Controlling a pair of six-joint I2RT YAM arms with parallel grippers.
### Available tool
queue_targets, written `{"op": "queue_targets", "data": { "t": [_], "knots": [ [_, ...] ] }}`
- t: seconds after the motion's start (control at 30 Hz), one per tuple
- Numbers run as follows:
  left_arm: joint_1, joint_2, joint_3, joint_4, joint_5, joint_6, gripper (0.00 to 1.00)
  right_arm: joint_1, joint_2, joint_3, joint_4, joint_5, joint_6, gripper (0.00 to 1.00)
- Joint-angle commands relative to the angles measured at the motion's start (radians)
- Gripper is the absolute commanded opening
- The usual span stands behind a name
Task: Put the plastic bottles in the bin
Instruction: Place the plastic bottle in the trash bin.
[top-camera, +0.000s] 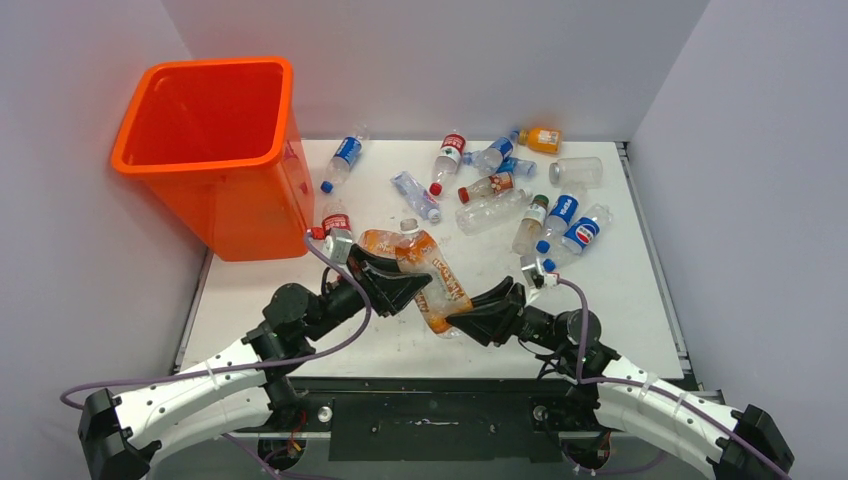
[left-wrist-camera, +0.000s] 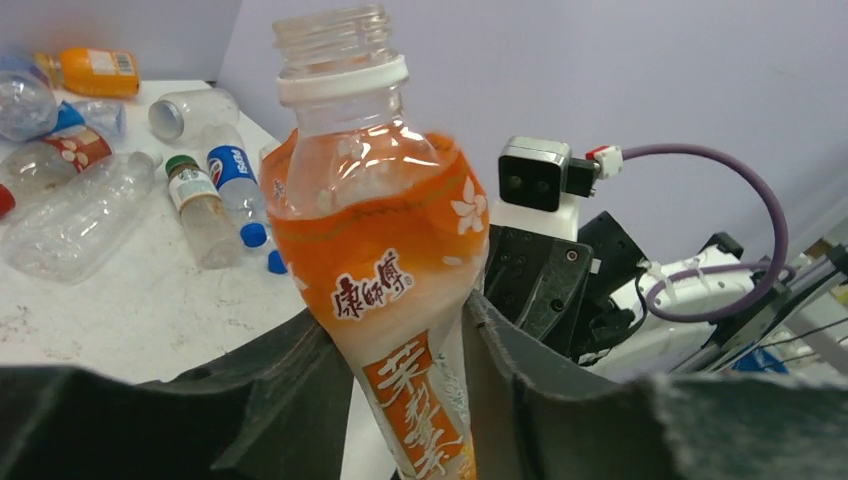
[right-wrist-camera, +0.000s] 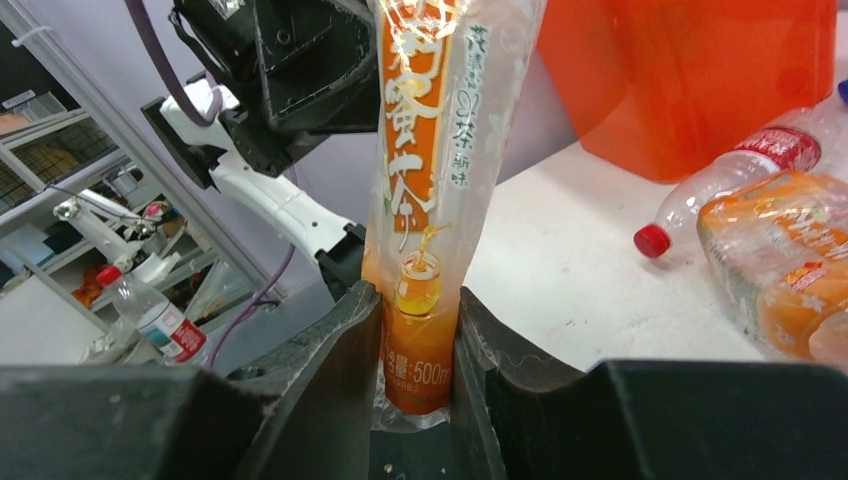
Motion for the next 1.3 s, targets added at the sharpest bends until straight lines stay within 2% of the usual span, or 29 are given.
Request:
{"op": "queue_targets", "data": {
  "t": [0.0,0.07,0.1,0.13,0.2,0.3,0.5,0.63,0.73,0.8,0.83,0.87,0.93,1.0,1.03,1.2,1.27],
  "knots": [
    [0.026,-0.014,0.018,0.097,0.066,-0.019,0.29,0.028,0.013,0.066,-0.023,-0.056,-0.051,0.18],
    [0.042,-0.021,0.026,0.083,0.116,-0.018,0.16,0.030,0.016,0.114,-0.147,-0.064,-0.083,0.43],
    [0.056,-0.023,0.035,0.073,0.144,-0.016,0.08,0.030,0.015,0.137,-0.200,-0.069,-0.104,0.52],
    [0.068,-0.025,0.043,0.052,0.174,-0.016,0.02,0.032,0.015,0.158,-0.246,-0.074,-0.129,0.59],
    [0.097,-0.026,0.065,0.009,0.238,-0.015,0.00,0.032,0.013,0.196,-0.318,-0.081,-0.156,0.64],
    [0.138,-0.018,0.084,-0.013,0.360,-0.022,0.00,0.031,0.022,0.223,-0.351,-0.100,-0.158,0.66],
    [0.149,0.015,0.090,0.051,0.557,-0.052,0.00,0.033,0.082,0.213,-0.274,-0.108,-0.104,0.73],
    [0.150,0.056,0.111,0.078,0.663,-0.088,0.00,0.039,0.099,0.211,-0.230,-0.088,-0.085,0.73],
    [0.148,0.074,0.121,0.082,0.701,-0.103,0.00,0.052,0.128,0.219,-0.211,-0.090,-0.076,0.66],
    [0.146,0.077,0.120,0.083,0.697,-0.103,0.00,0.063,0.149,0.227,-0.211,-0.095,-0.076,0.48],
    [0.146,0.074,0.118,0.082,0.688,-0.102,0.02,0.069,0.158,0.227,-0.208,-0.098,-0.076,0.39],
    [0.146,0.067,0.116,0.080,0.675,-0.098,0.17,0.078,0.163,0.227,-0.208,-0.098,-0.081,0.29],
    [0.148,0.048,0.110,0.057,0.639,-0.078,0.59,0.104,0.163,0.226,-0.214,-0.089,-0.095,0.18],
    [0.147,0.019,0.107,0.033,0.593,-0.060,0.90,0.127,0.152,0.233,-0.249,-0.058,-0.129,0.14],
    [0.148,0.000,0.107,0.017,0.552,-0.046,0.98,0.144,0.145,0.243,-0.288,-0.028,-0.158,0.13],
    [0.148,-0.116,0.107,-0.054,0.288,0.046,0.96,0.244,0.111,0.294,-0.486,0.161,-0.329,0.11],
    [0.147,-0.145,0.120,-0.088,0.190,0.085,0.96,0.288,0.101,0.304,-0.527,0.254,-0.375,0.08]
  ]
}}
